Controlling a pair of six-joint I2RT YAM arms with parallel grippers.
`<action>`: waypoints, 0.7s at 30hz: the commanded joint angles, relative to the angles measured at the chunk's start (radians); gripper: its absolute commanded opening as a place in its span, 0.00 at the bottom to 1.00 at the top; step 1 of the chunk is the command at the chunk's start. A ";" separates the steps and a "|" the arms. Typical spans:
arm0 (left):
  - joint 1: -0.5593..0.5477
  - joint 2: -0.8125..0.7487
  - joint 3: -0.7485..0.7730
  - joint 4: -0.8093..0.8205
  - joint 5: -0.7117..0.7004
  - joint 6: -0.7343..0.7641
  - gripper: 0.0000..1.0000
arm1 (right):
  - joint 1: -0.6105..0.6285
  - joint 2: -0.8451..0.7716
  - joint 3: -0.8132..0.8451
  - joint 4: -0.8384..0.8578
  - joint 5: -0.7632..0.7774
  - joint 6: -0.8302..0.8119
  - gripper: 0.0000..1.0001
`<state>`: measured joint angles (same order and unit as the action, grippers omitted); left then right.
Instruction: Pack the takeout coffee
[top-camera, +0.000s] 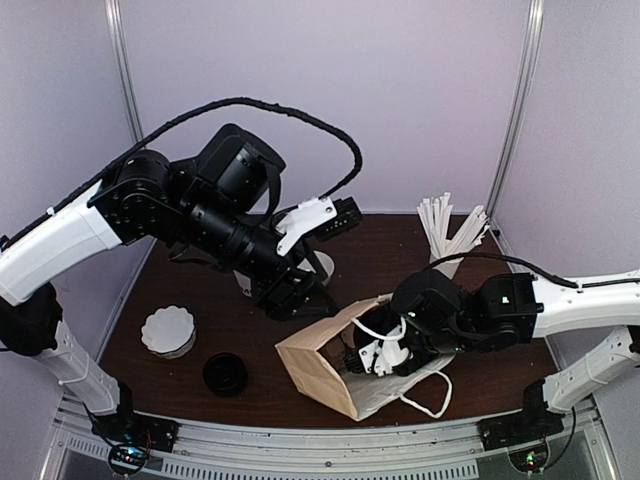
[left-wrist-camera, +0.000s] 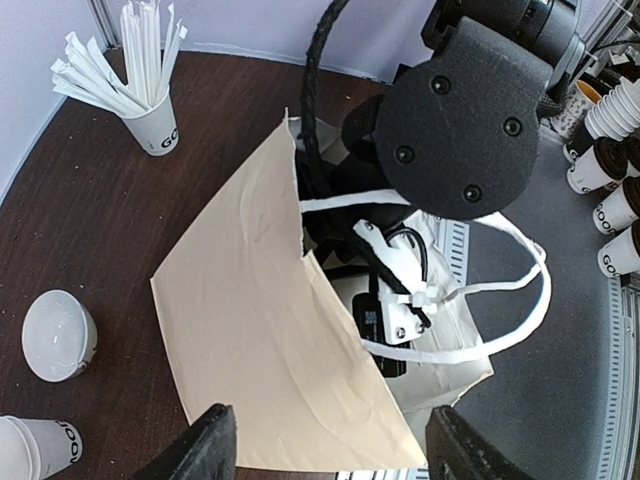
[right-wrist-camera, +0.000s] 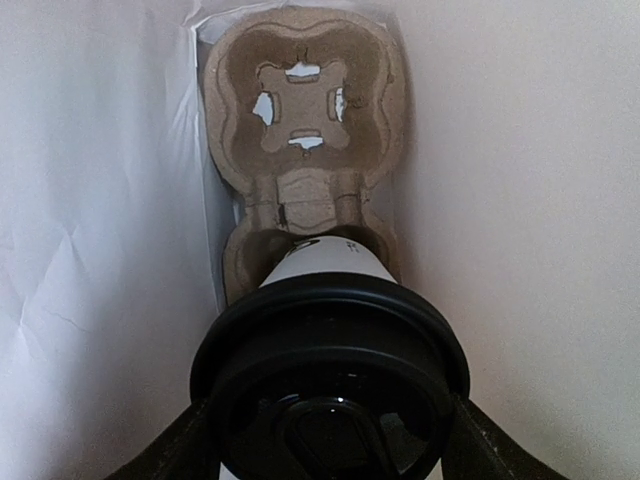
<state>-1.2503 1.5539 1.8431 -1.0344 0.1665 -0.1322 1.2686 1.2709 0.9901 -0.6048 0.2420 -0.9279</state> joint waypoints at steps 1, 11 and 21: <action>0.010 -0.007 -0.006 0.054 0.024 0.009 0.68 | -0.024 0.012 -0.001 0.011 -0.013 0.020 0.59; 0.010 -0.009 -0.024 0.068 0.038 0.001 0.68 | -0.063 0.066 0.046 -0.031 -0.064 0.015 0.60; 0.009 -0.061 -0.098 0.116 0.041 -0.022 0.68 | -0.119 0.176 0.196 -0.170 -0.121 0.074 0.60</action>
<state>-1.2472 1.5410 1.7638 -0.9848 0.1974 -0.1417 1.1797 1.3945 1.1137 -0.6712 0.1703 -0.9062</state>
